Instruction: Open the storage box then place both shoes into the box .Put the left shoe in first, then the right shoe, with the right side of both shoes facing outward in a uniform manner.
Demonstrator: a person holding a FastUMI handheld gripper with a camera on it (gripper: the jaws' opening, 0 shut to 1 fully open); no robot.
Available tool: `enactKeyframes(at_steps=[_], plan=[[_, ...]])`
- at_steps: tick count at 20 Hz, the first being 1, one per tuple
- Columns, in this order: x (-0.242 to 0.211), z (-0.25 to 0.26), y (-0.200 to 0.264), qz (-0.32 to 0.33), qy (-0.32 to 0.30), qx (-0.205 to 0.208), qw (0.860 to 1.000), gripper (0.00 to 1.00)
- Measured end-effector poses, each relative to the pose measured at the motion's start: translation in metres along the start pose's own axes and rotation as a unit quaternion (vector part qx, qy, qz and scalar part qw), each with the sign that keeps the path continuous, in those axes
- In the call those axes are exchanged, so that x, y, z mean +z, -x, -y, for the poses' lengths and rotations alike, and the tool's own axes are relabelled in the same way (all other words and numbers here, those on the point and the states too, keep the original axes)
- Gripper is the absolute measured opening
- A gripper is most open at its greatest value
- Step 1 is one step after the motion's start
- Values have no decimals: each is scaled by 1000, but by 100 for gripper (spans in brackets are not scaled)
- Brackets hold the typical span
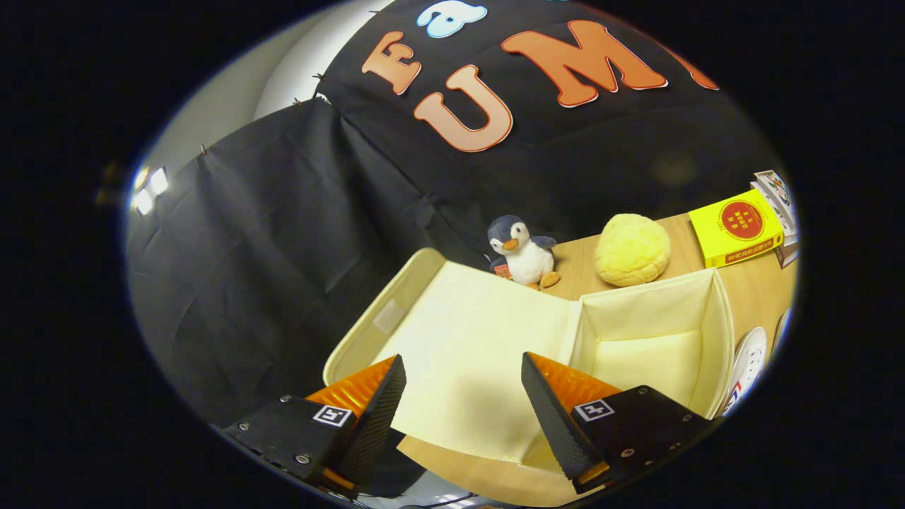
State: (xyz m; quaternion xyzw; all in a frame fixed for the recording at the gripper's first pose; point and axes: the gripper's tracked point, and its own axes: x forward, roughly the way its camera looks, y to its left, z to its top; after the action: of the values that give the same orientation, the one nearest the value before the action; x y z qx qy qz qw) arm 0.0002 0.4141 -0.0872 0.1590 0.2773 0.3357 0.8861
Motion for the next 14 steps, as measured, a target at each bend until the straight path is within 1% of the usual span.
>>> enactKeyframes(at_steps=[4, 8, 11, 14], plan=[[-7, 43, 19, 11, 24, -51, 998, 98], [-10, 113, 53, 27, 34, -125, 991, 98], [-16, 172, 86, 35, 39, -188, 981, 98], [-30, 235, 124, 36, 52, -259, 964, 98]])
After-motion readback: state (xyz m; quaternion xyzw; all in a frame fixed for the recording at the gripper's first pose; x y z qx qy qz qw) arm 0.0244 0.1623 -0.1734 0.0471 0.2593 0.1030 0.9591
